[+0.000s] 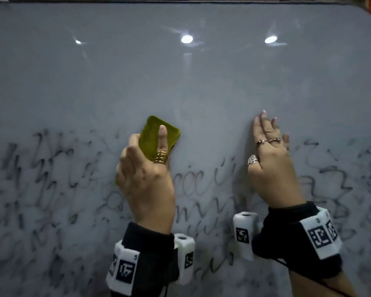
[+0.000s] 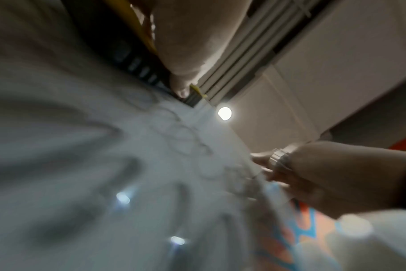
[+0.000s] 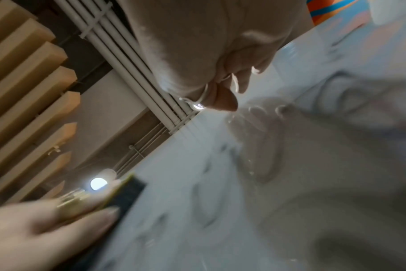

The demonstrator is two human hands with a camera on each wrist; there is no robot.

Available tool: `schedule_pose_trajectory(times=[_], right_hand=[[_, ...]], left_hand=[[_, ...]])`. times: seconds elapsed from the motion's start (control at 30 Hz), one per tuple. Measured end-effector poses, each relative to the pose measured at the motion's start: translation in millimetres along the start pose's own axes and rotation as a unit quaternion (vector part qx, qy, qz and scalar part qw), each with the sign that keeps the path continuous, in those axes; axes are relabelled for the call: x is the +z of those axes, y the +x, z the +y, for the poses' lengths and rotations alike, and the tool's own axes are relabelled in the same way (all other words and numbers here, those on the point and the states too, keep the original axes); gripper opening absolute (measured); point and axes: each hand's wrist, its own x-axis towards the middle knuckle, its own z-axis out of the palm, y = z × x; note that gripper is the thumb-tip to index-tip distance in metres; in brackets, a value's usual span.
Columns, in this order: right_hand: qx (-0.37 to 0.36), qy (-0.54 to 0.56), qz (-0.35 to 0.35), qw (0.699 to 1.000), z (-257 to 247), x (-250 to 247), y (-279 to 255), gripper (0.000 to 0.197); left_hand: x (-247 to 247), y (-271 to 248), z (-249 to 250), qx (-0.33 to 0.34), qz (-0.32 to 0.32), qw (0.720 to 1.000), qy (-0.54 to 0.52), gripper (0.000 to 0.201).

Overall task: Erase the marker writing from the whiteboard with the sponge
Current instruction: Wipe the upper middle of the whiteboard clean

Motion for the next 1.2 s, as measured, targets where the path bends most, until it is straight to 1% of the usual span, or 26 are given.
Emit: schedule_pose_trajectory(times=[0.03, 0.07, 0.1, 0.17, 0.2, 0.27, 0.37, 0.43, 0.53, 0.57, 0.6, 0.67, 0.73, 0.8, 0.87, 0.97, 1.03, 1.1, 1.2], right_hand=[[-0.004, 0.016, 0.008, 1.0, -8.6, 4.7, -3.0, 0.085], [-0.012, 0.037, 0.011, 0.999, -17.0, 9.6, -6.0, 0.083], [-0.024, 0.06, 0.006, 0.998, -24.9, 14.8, -8.9, 0.081], [-0.046, 0.087, -0.005, 0.995, -35.8, 22.4, -14.1, 0.078], [-0.05, 0.086, -0.003, 0.995, -38.8, 25.2, -15.8, 0.077], [-0.048, 0.069, 0.007, 0.996, -40.8, 26.0, -16.9, 0.077], [-0.035, 0.048, 0.001, 0.998, -43.0, 24.5, -15.7, 0.077], [-0.033, 0.046, 0.009, 0.998, -48.9, 27.1, -15.3, 0.076], [-0.086, 0.078, 0.044, 0.992, -68.7, 38.1, -15.2, 0.07], [-0.104, 0.09, 0.037, 0.99, -75.4, 42.9, -17.3, 0.07], [-0.115, 0.101, 0.023, 0.988, -81.6, 47.7, -19.8, 0.07], [-0.125, 0.101, 0.004, 0.987, -89.8, 57.1, -24.6, 0.069], [-0.119, 0.081, 0.014, 0.99, -94.4, 62.1, -31.5, 0.07], [-0.097, 0.066, 0.033, 0.992, -103.9, 66.4, -37.1, 0.072], [-0.07, 0.055, 0.039, 0.995, -115.7, 68.0, -40.7, 0.073], [-0.035, 0.042, 0.035, 0.998, -126.3, 70.8, -43.9, 0.076], [-0.023, 0.028, 0.039, 0.999, -131.2, 75.0, -45.1, 0.076], [-0.006, 0.017, 0.041, 0.999, -138.1, 78.3, -43.0, 0.073], [0.029, 0.021, 0.015, 0.999, -147.2, 79.5, -40.5, 0.072]], left_hand=[[1.1, 0.1, 8.6, -0.016, -0.011, 1.0, 0.002, 0.083], [1.4, 0.9, 17.5, -0.017, -0.024, 1.0, 0.001, 0.084], [0.5, 1.7, 25.1, -0.002, -0.028, 1.0, -0.009, 0.083], [-1.6, 0.6, 29.0, 0.05, -0.032, 0.998, -0.033, 0.078], [-4.3, 0.3, 24.1, 0.07, -0.031, 0.996, -0.039, 0.075], [-10.0, 2.0, 3.0, 0.086, -0.026, 0.995, -0.043, 0.073], [-15.9, 3.4, -39.4, 0.064, -0.026, 0.997, -0.028, 0.073], [-17.0, 2.7, -57.6, 0.05, -0.034, 0.998, -0.031, 0.07], [-14.4, 7.1, -62.9, 0.051, -0.04, 0.997, -0.042, 0.066], [-14.0, 9.0, -63.8, 0.065, -0.035, 0.996, -0.048, 0.066], [-14.3, 11.6, -67.2, 0.093, -0.026, 0.994, -0.052, 0.066], [-18.0, 19.5, -80.7, 0.174, -0.014, 0.984, -0.045, 0.064], [-25.2, 29.4, -93.5, 0.231, -0.016, 0.972, -0.047, 0.059], [-32.6, 38.4, -106.8, 0.246, -0.035, 0.967, -0.058, 0.057], [-37.0, 43.3, -122.1, 0.24, -0.045, 0.968, -0.067, 0.056], [-39.2, 44.7, -148.7, 0.215, -0.033, 0.973, -0.084, 0.054], [-38.4, 46.2, -156.3, 0.204, -0.026, 0.974, -0.1, 0.054], [-35.4, 48.3, -149.2, 0.201, -0.03, 0.973, -0.106, 0.055], [-30.9, 44.8, -125.3, 0.216, -0.055, 0.969, -0.103, 0.054]])
